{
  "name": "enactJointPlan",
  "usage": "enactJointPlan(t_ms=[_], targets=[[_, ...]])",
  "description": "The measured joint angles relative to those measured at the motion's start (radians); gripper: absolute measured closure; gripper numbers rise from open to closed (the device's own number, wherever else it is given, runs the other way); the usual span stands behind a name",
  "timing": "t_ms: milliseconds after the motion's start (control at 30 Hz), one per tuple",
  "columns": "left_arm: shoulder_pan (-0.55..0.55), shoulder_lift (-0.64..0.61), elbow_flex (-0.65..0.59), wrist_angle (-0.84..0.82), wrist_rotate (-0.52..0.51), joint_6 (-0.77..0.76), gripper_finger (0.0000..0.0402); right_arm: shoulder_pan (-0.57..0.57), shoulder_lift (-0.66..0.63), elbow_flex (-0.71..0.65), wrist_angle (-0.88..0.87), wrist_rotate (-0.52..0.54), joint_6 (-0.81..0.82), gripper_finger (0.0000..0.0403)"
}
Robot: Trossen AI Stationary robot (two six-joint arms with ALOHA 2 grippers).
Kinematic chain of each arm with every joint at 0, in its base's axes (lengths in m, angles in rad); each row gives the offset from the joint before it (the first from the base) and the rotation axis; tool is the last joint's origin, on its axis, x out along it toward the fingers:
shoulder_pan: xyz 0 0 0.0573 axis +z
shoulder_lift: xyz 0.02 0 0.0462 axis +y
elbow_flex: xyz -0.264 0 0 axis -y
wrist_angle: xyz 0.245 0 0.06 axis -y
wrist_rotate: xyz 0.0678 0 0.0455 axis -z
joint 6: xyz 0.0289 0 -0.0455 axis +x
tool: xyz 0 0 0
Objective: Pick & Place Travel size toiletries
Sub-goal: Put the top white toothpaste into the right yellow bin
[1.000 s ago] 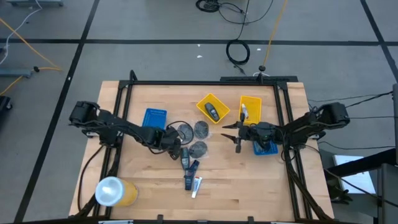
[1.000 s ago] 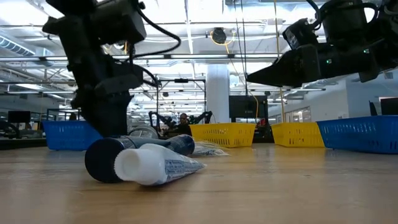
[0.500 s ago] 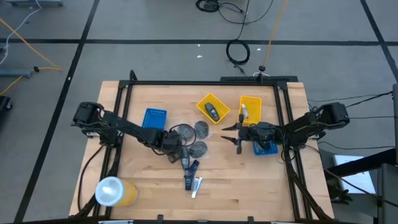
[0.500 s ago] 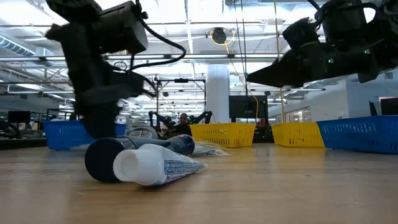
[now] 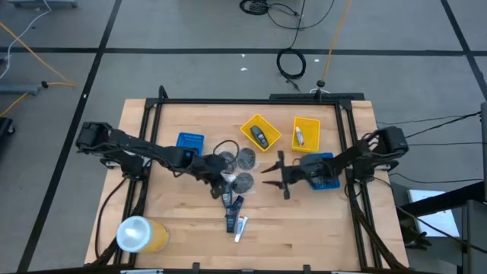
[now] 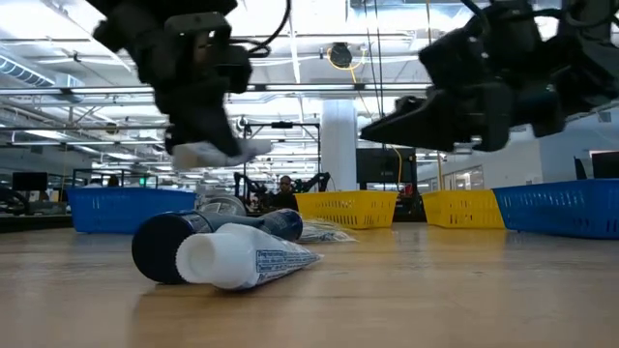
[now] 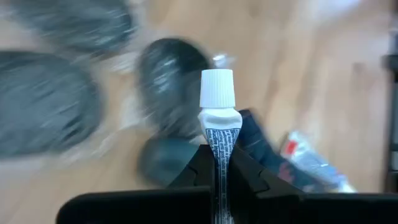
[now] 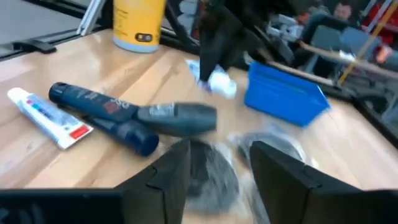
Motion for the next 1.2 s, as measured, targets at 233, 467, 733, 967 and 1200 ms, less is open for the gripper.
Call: enactJointPlan(t_ms=[233, 467, 733, 967, 1200], targets=[[0.039, 0.113, 0.000, 0.207, 0.130, 0.078, 0.0378, 0.055, 0.058, 0.141, -0.124, 0.001, -0.115, 0.0153], [0.053, 0.197, 0.000, 0.374, 0.234, 0.099, 0.0377, 0.063, 0.062, 0.260, -0.345, 0.004, -0.324, 0.0119], [0.053, 0.210, 0.000, 0.457, 0.240, 0.108, 0.0376, 0.067, 0.140, 0.301, -0.321, -0.023, -0.422, 0.0146], [0.052, 0.210, 0.000, 0.477, 0.244, 0.114, 0.0376, 0.076, 0.171, 0.301, -0.252, -0.016, -0.483, 0.0205], [0.052, 0.211, 0.000, 0.484, 0.241, 0.133, 0.0375, 0.075, 0.170, 0.301, -0.254, -0.007, -0.481, 0.0301]])
